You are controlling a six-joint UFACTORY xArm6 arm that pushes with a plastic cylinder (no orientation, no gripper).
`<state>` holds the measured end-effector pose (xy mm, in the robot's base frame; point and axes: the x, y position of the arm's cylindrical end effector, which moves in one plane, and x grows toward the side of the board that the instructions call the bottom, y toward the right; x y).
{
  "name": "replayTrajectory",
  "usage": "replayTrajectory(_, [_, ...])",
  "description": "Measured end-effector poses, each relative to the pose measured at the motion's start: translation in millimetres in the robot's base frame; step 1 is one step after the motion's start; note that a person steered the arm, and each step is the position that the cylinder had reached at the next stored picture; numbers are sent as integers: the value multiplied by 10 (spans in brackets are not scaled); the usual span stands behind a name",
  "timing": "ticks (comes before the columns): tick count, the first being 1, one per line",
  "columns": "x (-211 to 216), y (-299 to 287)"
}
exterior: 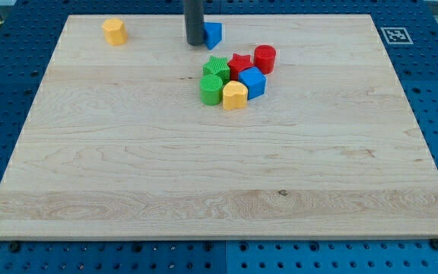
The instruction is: Push the blue triangle to the top center of the board
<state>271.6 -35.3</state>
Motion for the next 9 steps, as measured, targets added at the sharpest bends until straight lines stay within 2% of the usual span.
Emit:
replayTrajectory(1, [321, 315])
replayTrajectory(3, [387, 946])
replayTrajectory(4, [371, 945])
replayTrajectory(9, [-179, 65])
